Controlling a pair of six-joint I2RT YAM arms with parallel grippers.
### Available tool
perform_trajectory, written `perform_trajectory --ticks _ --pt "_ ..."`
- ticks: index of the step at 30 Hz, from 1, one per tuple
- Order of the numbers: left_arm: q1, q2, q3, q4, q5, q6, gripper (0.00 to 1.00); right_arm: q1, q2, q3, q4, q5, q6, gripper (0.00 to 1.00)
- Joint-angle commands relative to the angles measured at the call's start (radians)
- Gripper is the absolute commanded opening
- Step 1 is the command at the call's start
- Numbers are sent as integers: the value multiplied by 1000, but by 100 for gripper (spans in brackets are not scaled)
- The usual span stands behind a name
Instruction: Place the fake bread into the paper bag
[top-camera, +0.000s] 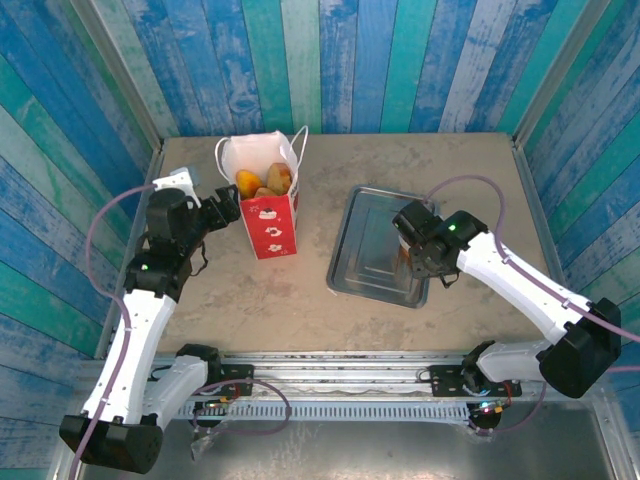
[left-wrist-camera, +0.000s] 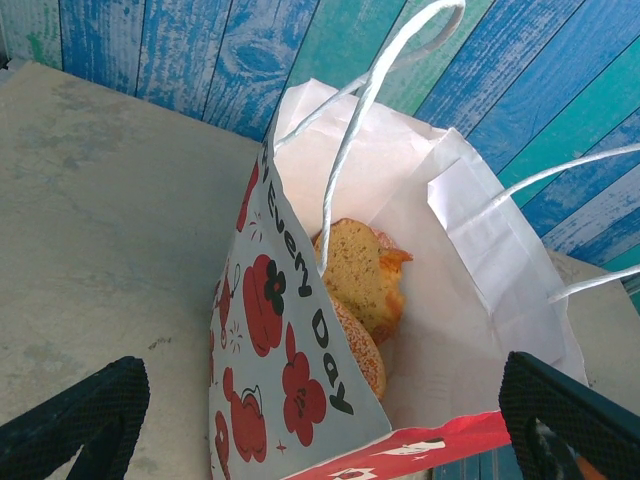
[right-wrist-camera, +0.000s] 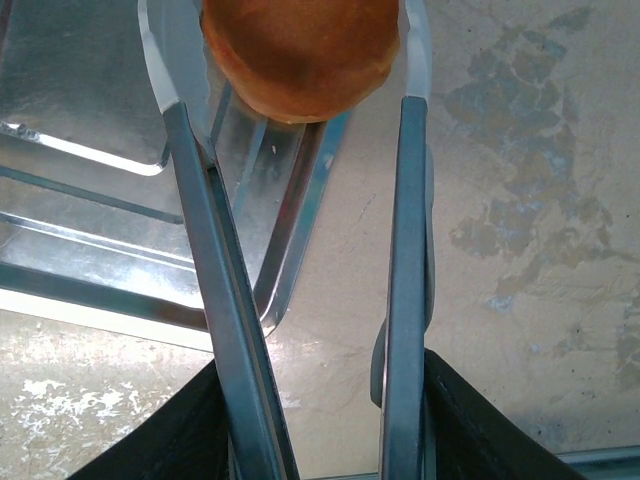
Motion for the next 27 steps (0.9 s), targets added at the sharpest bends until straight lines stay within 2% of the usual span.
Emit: perform_trajectory --ticks 1,27 --pt "-3 -11 -8 1 -16 -7 94 -13 2 -15 1 8 -7 47" --pt "-2 -9 -4 -6 -19 2 94 -23 94 -22 0 17 -36 48"
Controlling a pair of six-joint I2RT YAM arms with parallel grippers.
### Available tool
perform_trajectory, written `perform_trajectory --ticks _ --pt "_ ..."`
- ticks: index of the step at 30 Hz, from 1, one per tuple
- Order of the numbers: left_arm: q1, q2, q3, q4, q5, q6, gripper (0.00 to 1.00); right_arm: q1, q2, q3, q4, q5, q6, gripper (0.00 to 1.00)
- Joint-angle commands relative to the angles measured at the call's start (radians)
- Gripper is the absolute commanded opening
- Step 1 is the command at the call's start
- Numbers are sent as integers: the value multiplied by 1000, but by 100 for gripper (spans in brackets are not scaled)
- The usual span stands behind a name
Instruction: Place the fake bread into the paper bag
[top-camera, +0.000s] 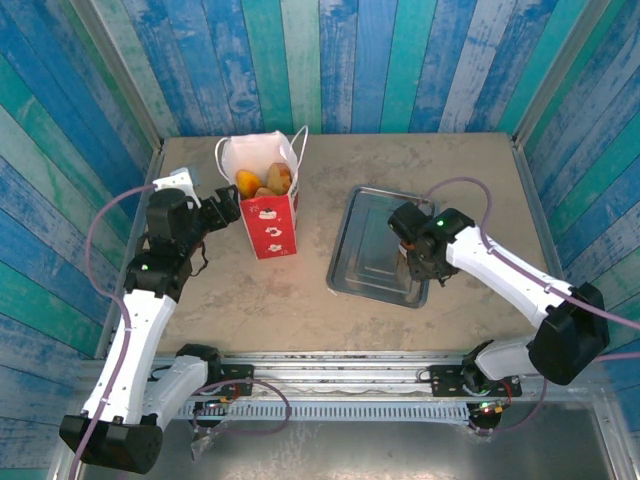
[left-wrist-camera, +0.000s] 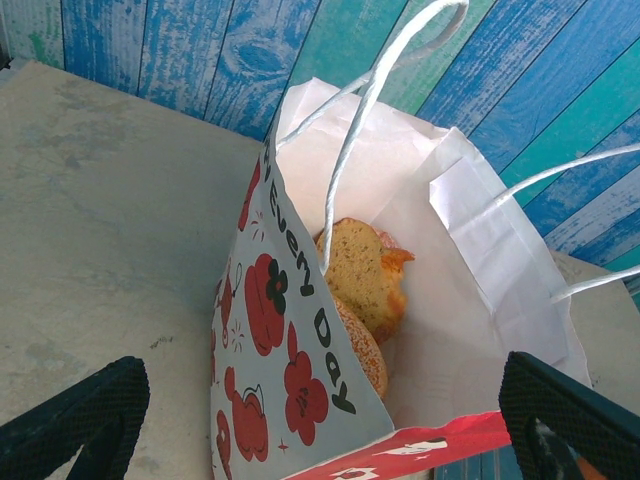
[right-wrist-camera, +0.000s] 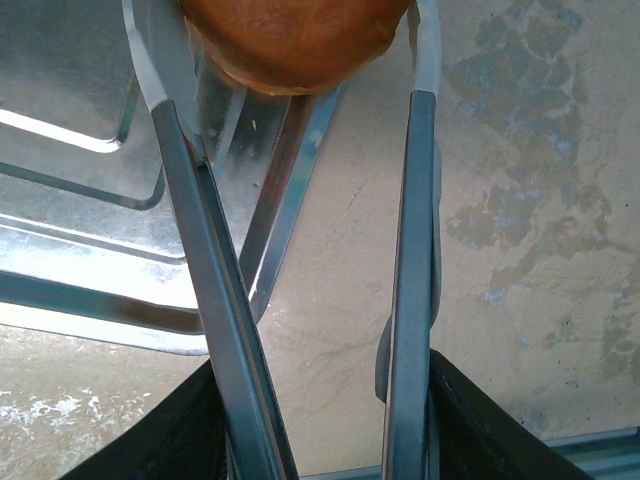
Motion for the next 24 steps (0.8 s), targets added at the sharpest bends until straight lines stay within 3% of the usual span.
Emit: perform_trajectory --ticks 1,18,24 --pt "-3 -9 -2 -4 -17 1 94 -7 10 -2 -3 16 -8 47" --pt "-2 -23 1 -18 -70 -23 94 -7 -70 106 -36 50 -37 37" --pt "27 13 20 -22 -14 -63 94 -6 -128 177 0 24 -100 36"
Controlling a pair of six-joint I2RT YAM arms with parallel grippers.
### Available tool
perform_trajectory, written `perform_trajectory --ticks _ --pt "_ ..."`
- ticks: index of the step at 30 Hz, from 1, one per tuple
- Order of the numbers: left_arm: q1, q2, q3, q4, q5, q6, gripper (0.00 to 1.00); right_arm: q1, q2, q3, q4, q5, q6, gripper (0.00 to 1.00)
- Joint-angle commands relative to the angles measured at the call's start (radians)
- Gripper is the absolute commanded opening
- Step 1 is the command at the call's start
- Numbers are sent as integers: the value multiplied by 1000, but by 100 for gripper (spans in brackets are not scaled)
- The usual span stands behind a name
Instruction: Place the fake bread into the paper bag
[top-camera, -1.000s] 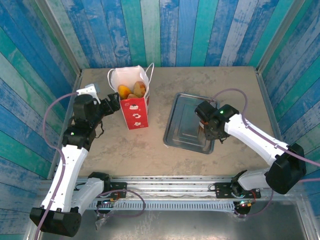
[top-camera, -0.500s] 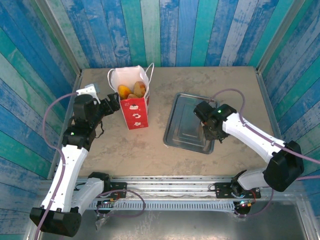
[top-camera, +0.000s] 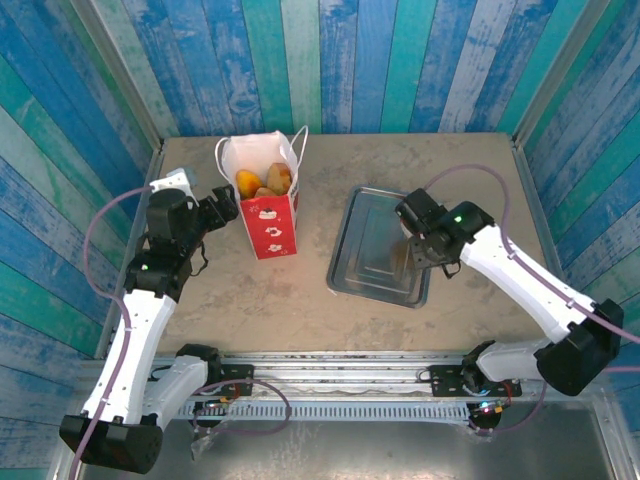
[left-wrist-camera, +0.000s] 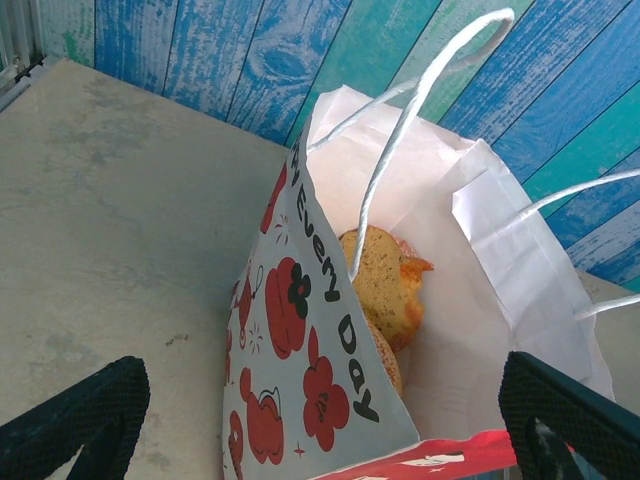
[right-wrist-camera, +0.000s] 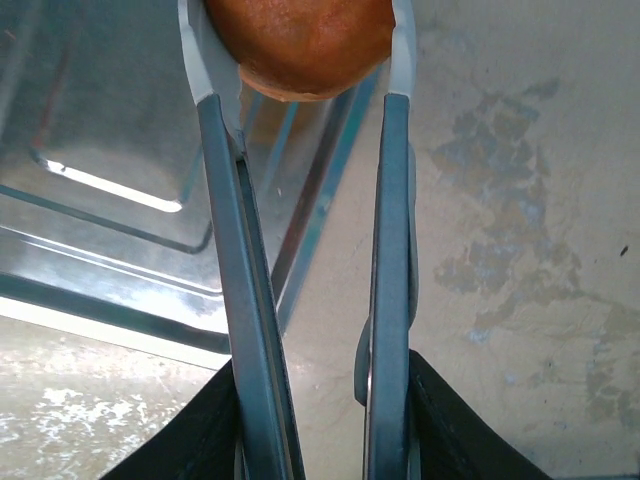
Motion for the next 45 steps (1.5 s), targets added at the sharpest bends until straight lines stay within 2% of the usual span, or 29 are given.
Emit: perform_trajectory --ticks 1,5,11,15,20,25,30,37,45 --pt "41 19 22 -11 64 -41 94 -3 -56 61 30 4 -50 36" --pt "146 50 10 34 239 -78 94 0 -111 102 97 -53 -93 35" --pt "175 136 53 72 338 -57 94 7 -184 153 206 -135 -131 35" --pt "179 229 106 84 366 -54 94 14 -227 175 297 -188 -150 35" --pt "181 330 151 135 374 -61 99 39 -266 185 432 -269 -171 35" --pt "184 429 196 176 397 -72 90 97 -265 202 559 -304 -204 35" --pt "189 477 217 197 383 -77 82 181 -188 263 612 -293 -253 35" --pt "197 495 212 223 382 -87 68 307 11 417 627 -219 -328 35" --pt "203 496 200 231 376 -79 52 326 232 587 528 -171 -312 35"
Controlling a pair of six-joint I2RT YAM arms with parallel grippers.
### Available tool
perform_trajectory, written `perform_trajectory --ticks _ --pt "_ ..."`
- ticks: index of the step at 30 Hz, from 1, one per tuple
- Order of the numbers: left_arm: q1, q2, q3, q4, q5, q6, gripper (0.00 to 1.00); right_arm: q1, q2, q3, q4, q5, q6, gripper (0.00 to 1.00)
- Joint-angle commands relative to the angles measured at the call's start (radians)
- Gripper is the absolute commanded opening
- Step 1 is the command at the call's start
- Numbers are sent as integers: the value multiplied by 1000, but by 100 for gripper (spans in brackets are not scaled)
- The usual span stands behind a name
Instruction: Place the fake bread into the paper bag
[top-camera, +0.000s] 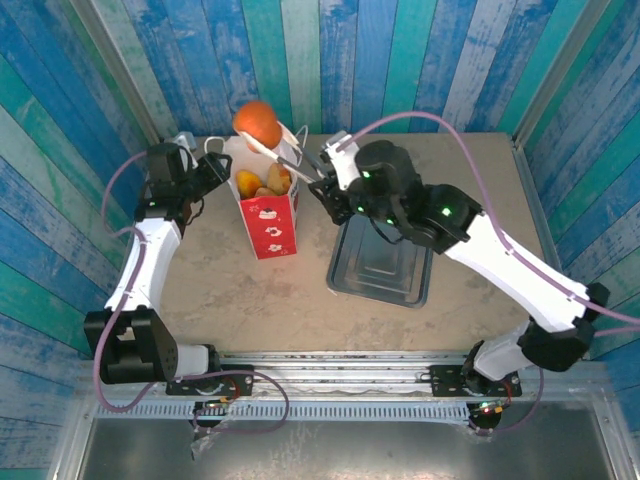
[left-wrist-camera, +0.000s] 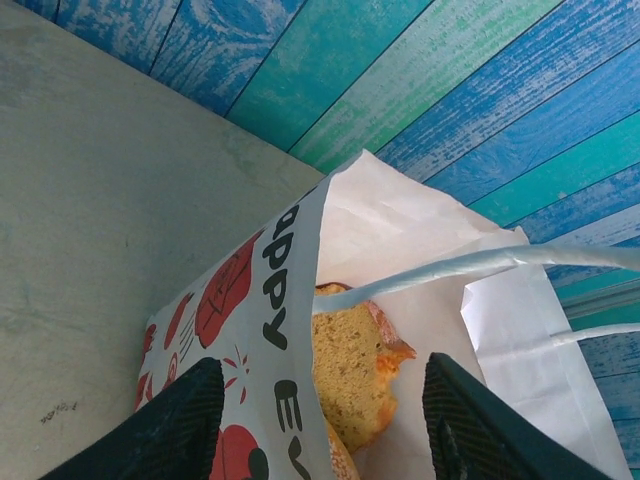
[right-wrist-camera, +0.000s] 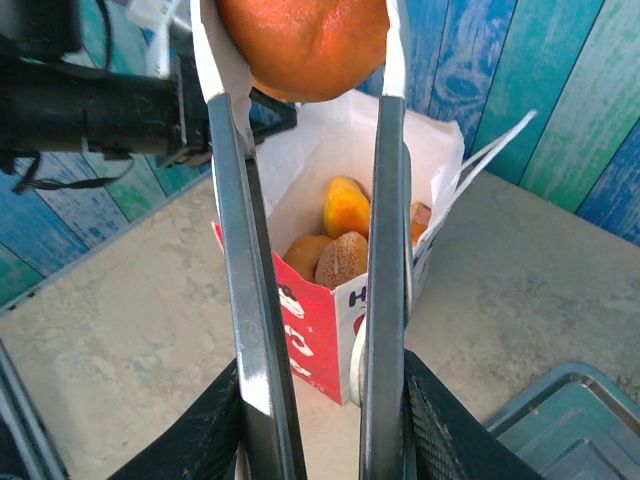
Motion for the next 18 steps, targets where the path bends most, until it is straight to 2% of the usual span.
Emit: perform_trajectory --ticks 1,5,18 --pt "7 32 12 26 1 15 52 3 54 73 -32 53 -1 35" --pt "10 33 1 33 -2 12 43 2 128 129 -116 77 16 36" --pt "12 47 -7 61 36 4 35 1 251 232 -297 88 35 37"
